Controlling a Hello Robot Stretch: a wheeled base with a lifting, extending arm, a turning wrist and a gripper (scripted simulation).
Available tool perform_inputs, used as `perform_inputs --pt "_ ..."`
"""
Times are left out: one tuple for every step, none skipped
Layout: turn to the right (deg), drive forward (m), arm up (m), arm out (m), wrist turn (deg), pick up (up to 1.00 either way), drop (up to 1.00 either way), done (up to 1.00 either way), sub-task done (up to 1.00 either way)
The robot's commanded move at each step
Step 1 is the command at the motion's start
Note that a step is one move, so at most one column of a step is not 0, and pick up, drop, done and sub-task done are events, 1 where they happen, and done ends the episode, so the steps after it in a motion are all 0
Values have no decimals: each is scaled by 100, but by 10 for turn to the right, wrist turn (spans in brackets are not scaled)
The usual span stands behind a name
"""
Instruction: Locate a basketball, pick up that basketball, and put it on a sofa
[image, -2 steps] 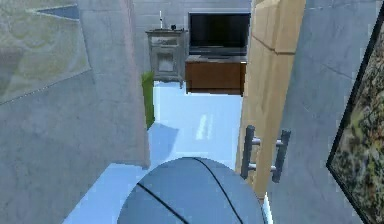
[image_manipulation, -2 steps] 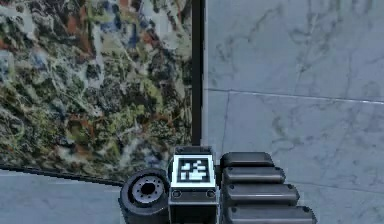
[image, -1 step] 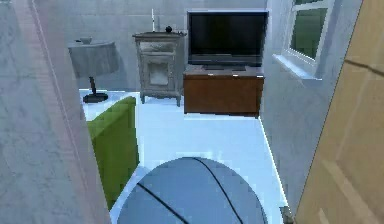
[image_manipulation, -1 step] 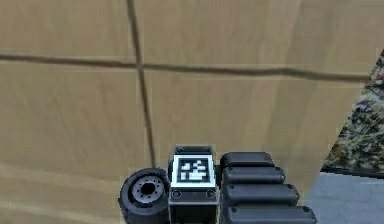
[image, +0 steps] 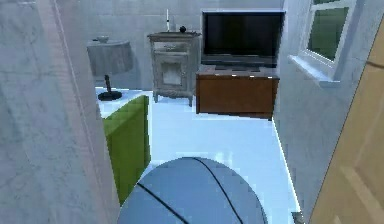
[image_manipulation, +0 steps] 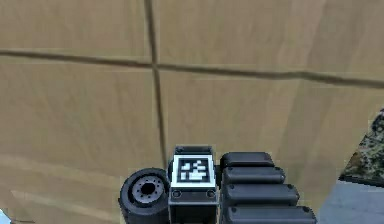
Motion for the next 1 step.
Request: perform_inputs --pt "0 80 0 0 0 0 0 0 0"
